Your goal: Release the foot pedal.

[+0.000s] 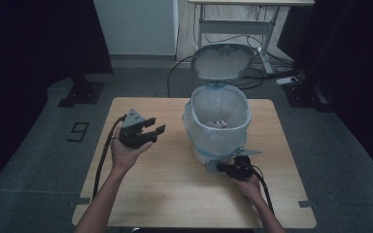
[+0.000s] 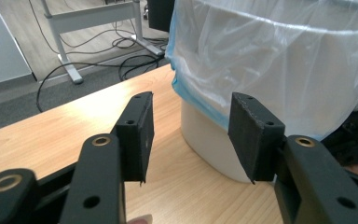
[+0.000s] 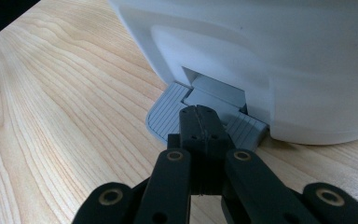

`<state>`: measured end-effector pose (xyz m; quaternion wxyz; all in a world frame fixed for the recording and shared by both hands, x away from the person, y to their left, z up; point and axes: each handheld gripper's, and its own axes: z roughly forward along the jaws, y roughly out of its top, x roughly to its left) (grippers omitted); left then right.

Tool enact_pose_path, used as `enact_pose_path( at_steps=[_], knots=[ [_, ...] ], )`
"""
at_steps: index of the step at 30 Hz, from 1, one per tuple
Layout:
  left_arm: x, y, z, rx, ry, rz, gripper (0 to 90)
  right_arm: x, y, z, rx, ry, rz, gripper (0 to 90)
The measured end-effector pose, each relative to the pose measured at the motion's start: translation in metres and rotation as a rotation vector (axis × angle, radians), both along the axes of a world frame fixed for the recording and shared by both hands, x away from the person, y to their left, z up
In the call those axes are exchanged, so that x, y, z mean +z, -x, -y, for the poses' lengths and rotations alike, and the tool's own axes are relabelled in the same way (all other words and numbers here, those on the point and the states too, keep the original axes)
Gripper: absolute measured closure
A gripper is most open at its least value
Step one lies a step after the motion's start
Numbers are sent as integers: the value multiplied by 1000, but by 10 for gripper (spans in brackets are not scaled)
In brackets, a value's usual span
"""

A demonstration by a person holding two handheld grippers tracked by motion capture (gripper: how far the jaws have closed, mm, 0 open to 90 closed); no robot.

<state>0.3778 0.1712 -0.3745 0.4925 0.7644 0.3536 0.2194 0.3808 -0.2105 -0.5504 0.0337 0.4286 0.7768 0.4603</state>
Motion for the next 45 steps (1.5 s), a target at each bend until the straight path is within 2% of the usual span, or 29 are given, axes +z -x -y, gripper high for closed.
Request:
enact_pose_path(
  at_steps=[3,4,6,8,12,15,16,20,26,31,35,37,45],
  knots=[
    [-4,2,-4,1,4,-4,497,0,0,0,2,5,3,885],
    [-6,3,-4,1,4,-5,496,1,0,0,16,-16,-7,793],
    [-10,4,-6,3,1,-9,495,2,0,0,30,-35,-23,668],
    [-13,6,-7,7,-3,-10,493,6,4,0,24,-17,2,595],
    [-21,12,-13,16,0,-1,493,10,8,4,11,-64,21,519],
    [-28,17,-19,27,16,-5,494,16,14,6,6,-76,62,449],
    [-31,18,-20,33,16,-8,494,18,16,5,4,-64,68,427],
    [-38,22,-25,40,14,-20,491,21,24,5,9,-29,110,417],
    [-48,29,-30,43,14,-30,487,33,33,12,-10,-20,184,402],
    [-57,35,-33,49,8,-46,482,40,43,19,-22,6,236,392],
    [-64,40,-36,51,0,-57,480,39,48,28,-33,15,241,379],
    [-68,43,-36,50,-16,-66,475,38,50,32,-42,24,237,373],
    [-87,50,-40,56,-31,-106,469,27,55,52,-77,66,210,357]
  ],
)
